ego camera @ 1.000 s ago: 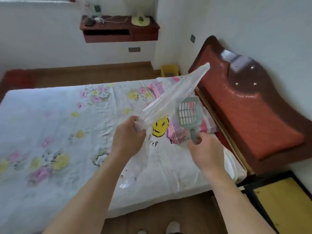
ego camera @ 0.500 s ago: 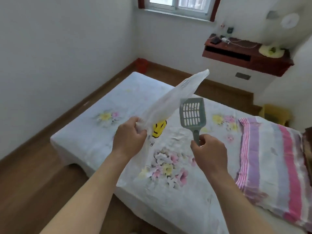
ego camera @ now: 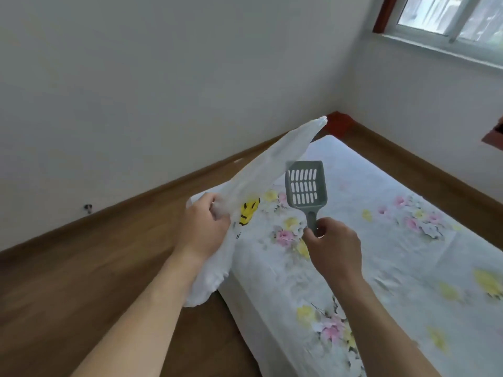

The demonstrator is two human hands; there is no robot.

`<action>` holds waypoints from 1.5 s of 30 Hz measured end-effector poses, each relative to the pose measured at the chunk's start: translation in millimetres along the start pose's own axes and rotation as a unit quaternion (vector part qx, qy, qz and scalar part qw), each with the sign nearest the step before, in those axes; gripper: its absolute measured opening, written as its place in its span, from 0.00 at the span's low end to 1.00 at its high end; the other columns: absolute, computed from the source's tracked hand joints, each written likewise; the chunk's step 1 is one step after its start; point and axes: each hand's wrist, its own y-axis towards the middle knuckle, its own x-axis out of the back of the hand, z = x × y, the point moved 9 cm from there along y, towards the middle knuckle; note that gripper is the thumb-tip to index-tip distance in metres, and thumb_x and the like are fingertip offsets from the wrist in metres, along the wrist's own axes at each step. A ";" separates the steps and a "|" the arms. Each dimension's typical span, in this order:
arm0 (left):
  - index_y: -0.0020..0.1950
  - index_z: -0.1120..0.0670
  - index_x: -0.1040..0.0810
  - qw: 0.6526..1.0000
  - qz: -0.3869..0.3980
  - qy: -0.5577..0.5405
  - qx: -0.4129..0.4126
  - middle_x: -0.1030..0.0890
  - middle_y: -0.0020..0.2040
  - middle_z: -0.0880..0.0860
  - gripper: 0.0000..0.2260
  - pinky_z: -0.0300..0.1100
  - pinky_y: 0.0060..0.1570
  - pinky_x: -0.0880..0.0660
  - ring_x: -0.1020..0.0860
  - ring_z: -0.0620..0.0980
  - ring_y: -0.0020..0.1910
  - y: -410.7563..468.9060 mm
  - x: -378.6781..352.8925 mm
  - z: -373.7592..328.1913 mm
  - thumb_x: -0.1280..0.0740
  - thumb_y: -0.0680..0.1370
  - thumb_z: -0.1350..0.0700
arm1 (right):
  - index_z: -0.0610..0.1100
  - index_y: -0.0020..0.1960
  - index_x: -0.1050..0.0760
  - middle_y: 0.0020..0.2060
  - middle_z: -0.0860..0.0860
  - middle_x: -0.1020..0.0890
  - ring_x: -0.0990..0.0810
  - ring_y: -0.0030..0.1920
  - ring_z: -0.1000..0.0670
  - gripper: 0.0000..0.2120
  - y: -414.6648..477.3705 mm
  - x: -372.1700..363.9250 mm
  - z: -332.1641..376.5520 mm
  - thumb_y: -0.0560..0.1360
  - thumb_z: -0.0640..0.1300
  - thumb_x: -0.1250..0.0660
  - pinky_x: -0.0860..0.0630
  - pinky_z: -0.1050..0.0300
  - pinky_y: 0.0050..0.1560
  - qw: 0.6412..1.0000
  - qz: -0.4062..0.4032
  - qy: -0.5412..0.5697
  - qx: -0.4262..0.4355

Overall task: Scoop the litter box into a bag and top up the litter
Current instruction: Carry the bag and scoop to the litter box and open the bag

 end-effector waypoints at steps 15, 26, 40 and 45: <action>0.46 0.50 0.24 0.999 -0.045 -0.004 0.013 0.21 0.36 0.44 0.04 0.34 0.32 0.31 0.23 0.43 0.35 207.1 94.6 119.0 0.31 0.74 0.58 | 0.44 0.36 0.23 0.33 0.50 0.21 0.25 0.34 0.49 0.09 132.6 -161.5 195.1 0.72 0.48 0.33 0.36 0.59 0.30 0.998 0.039 -0.004 0.047; 0.46 0.51 0.23 0.996 -0.080 0.018 0.042 0.22 0.34 0.46 0.04 0.40 0.33 0.30 0.24 0.50 0.33 393.1 122.1 184.1 0.31 0.72 0.56 | 0.45 0.36 0.24 0.32 0.51 0.21 0.24 0.34 0.49 0.09 281.6 -277.5 333.0 0.72 0.48 0.33 0.23 0.51 0.34 0.993 0.065 0.038 0.086; 0.49 0.51 0.21 0.999 -0.026 -0.004 -0.033 0.22 0.35 0.47 0.08 0.42 0.38 0.26 0.23 0.51 0.35 631.8 168.2 268.0 0.30 0.72 0.58 | 0.46 0.34 0.24 0.30 0.52 0.23 0.26 0.32 0.52 0.10 389.0 -384.1 463.4 0.73 0.48 0.33 0.29 0.57 0.30 1.000 -0.012 0.017 -0.005; 0.48 0.51 0.21 0.997 0.028 -0.021 -0.067 0.21 0.35 0.47 0.07 0.39 0.36 0.29 0.23 0.48 0.35 705.9 152.5 261.6 0.30 0.72 0.59 | 0.47 0.33 0.26 0.29 0.52 0.23 0.26 0.31 0.52 0.10 421.6 -387.8 477.1 0.73 0.47 0.33 0.34 0.59 0.29 0.998 -0.044 0.002 -0.050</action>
